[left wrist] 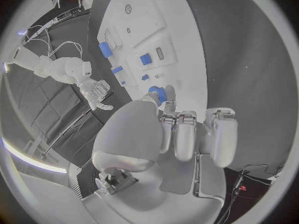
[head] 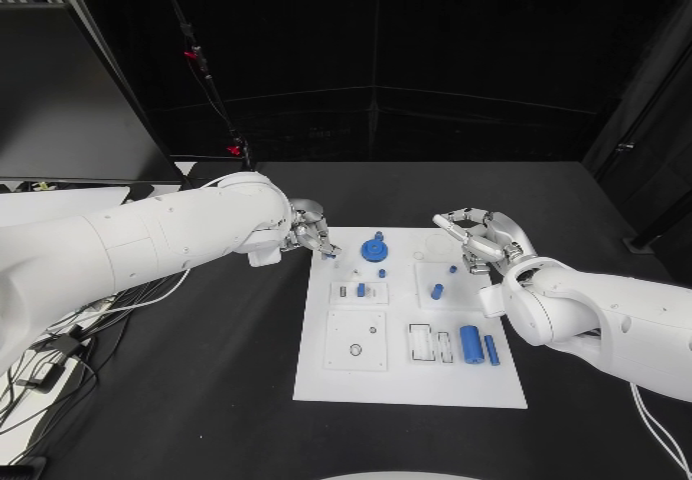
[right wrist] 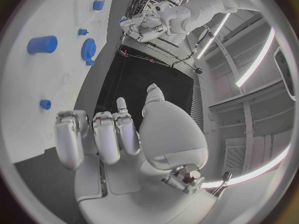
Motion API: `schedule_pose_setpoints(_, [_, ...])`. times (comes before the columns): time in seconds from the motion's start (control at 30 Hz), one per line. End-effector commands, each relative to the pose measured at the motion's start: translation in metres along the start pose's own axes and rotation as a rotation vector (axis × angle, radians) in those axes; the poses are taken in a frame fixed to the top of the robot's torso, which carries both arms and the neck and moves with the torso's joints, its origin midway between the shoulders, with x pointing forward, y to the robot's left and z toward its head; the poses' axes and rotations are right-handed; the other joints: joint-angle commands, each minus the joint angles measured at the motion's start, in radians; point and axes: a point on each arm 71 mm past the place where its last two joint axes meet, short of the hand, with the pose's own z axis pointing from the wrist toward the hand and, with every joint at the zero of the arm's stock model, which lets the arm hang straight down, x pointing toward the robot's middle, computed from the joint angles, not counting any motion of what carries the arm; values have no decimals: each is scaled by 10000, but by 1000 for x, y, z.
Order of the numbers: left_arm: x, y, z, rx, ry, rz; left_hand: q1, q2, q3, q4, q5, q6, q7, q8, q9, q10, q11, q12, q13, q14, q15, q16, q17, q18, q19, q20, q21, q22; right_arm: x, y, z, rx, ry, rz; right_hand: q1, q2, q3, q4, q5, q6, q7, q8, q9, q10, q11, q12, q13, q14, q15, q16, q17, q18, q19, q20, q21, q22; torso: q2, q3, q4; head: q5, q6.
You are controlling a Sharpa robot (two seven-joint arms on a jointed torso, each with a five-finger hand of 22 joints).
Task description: Assemble the parts on the task board
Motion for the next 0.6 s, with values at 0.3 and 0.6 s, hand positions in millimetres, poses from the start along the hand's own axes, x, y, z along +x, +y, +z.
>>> schedule_pose_setpoints(0.3, [17,7,-16,-943,527,-260,114,111,1101,-610,52,277,-163,81,49,1111,-56,-56,2607,1043,10,8,2635,87,515,-44,-20,2433,-1,2,-1,-78,-53,2,6,106,-8,59,35,72,511,7,-20,1059,59,33,2633,1057,88,25,2635,89,590,87,-83,2402,39,-26,-21,15,101])
schedule_pose_setpoints(0.6, [32,-5,-15,-770,741,-178,88,102,1249,-609,59,236,-163,82,84,1111,-63,-56,2607,1043,-2,8,2635,102,466,-52,-57,2413,-1,2,-1,-98,-45,6,6,106,-8,59,35,72,511,7,-20,1059,59,33,2633,1057,88,25,2635,89,590,87,-83,2402,8,-13,1,12,43])
